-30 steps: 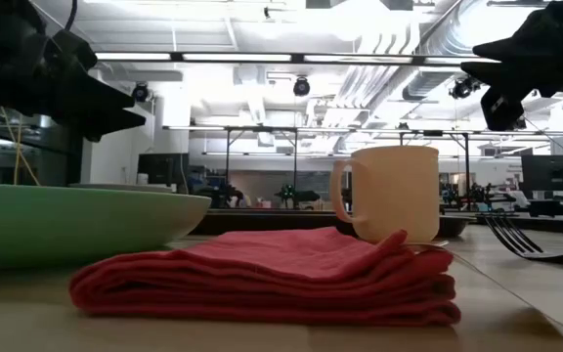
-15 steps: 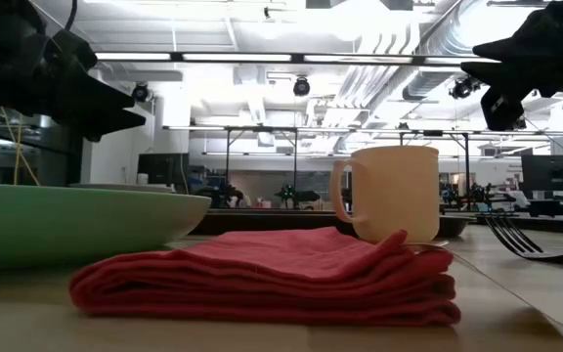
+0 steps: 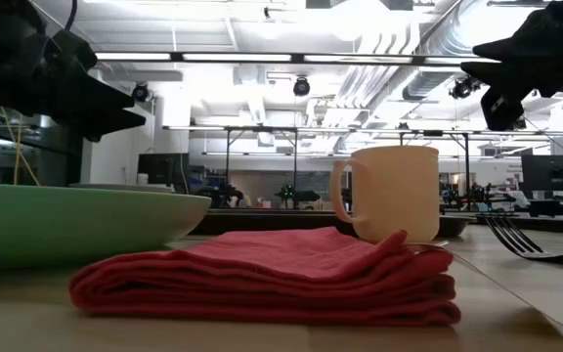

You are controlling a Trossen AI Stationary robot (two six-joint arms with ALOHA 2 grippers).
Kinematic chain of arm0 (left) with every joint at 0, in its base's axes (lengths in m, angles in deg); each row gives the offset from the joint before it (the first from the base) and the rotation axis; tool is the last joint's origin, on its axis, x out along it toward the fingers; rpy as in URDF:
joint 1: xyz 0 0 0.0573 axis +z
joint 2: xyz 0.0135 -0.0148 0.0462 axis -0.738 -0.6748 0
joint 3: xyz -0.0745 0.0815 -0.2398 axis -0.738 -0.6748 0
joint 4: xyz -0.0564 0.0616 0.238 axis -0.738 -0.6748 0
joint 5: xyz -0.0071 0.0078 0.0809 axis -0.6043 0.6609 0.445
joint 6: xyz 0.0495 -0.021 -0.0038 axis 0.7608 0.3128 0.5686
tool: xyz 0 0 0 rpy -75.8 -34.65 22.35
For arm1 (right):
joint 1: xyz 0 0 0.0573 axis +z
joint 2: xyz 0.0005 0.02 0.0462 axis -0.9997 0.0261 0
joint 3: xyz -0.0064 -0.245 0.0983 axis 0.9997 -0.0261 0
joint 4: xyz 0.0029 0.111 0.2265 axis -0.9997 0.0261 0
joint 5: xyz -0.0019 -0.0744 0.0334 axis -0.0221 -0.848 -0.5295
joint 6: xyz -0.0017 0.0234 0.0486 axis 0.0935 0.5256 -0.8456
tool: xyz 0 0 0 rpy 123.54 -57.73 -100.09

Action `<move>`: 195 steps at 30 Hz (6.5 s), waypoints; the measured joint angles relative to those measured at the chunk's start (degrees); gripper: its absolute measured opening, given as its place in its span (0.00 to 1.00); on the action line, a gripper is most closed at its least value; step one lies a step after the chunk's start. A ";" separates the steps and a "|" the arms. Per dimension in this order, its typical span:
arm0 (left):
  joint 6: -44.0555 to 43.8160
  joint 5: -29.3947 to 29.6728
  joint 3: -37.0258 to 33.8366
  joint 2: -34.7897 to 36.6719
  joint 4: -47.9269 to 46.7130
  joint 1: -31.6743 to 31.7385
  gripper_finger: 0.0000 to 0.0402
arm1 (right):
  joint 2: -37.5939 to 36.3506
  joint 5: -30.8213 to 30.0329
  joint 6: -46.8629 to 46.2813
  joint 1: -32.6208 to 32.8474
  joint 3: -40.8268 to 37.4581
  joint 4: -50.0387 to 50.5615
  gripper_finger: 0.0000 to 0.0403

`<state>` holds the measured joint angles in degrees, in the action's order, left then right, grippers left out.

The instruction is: Set up tray

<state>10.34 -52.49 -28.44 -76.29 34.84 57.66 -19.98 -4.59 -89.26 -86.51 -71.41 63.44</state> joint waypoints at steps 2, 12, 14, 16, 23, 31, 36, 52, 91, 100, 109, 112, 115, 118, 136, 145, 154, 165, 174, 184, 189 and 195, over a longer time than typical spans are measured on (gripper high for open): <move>0.00 -0.01 0.02 0.01 0.00 0.00 0.73 | -0.01 0.00 0.00 -0.01 0.00 -0.02 0.19; 0.00 -0.01 0.01 0.01 0.01 -0.01 0.73 | -0.02 0.00 0.00 0.00 0.01 -0.02 0.19; 0.00 -0.01 0.00 0.02 0.00 0.01 0.73 | -0.02 0.00 0.00 0.00 0.02 -0.02 0.19; 0.00 0.01 -0.01 0.00 -0.01 0.01 0.73 | -0.02 0.00 0.00 0.00 0.00 0.00 0.19; 0.01 0.01 -0.01 0.02 0.00 0.01 0.73 | -0.02 0.00 0.00 0.00 -0.01 -0.02 0.19; 0.44 0.02 -0.01 0.01 0.03 0.00 0.73 | -0.02 0.00 0.00 -0.02 -0.01 -0.02 0.19; 0.44 0.01 -0.01 0.01 0.03 -0.01 0.73 | 0.00 0.00 0.00 0.00 0.01 0.01 0.19; -8.14 -0.01 0.00 0.00 0.19 -0.01 0.73 | -0.01 -1.73 0.02 0.01 0.00 -0.01 0.19; -11.60 -0.44 0.02 0.00 0.38 0.01 0.73 | -0.01 -12.09 -1.49 0.01 -0.01 -0.04 0.19; -11.82 -0.45 0.02 0.01 0.41 -0.01 0.73 | -0.01 -13.90 -1.49 0.01 -0.01 -0.04 0.19; -11.78 -1.61 0.02 0.01 0.35 -0.01 0.73 | 0.00 -14.79 -1.49 -0.02 0.02 -0.06 0.19; -11.88 -1.00 0.01 0.01 0.56 0.01 0.73 | -0.02 -15.10 -1.49 0.01 -0.01 -0.06 0.19; -14.56 -0.26 0.01 0.02 1.96 0.01 0.73 | -0.02 -15.10 -1.49 0.01 0.00 -0.06 0.19; -17.01 0.74 0.02 0.02 4.35 0.01 0.73 | -0.02 -15.10 -1.49 0.01 0.01 -0.06 0.19; -17.58 1.10 13.28 -0.13 -10.59 0.01 0.73 | -0.02 -15.07 -1.51 0.01 0.01 -1.62 0.19; -17.70 2.74 19.31 -0.16 -28.82 0.01 0.73 | 0.16 -15.14 -3.02 0.01 0.60 -2.08 0.19; -23.16 3.68 19.67 -0.17 -38.53 0.01 0.73 | 6.42 -16.63 2.80 0.01 7.76 -1.12 0.19; -23.82 3.51 19.67 -0.17 -39.86 0.01 0.73 | 27.23 -15.56 3.13 0.00 22.06 8.84 0.19; -23.82 3.49 19.64 -0.15 -39.86 0.01 0.73 | 46.22 -12.42 2.32 -0.02 39.13 22.84 0.19; -26.81 3.84 19.64 -0.15 -39.80 0.00 0.73 | 62.60 -5.03 -3.85 -0.02 53.35 40.12 0.19; -29.89 4.34 19.64 -0.15 -39.81 0.01 0.73 | 68.78 -3.42 -7.69 -0.02 56.50 46.74 0.19; -31.10 4.45 19.64 -0.15 -39.83 0.01 0.73 | 73.33 -2.03 -9.62 -0.02 56.93 47.85 0.19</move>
<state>-20.76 -48.04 -8.79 -76.44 -4.99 57.67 53.35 -6.62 -98.88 -86.53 -14.48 111.29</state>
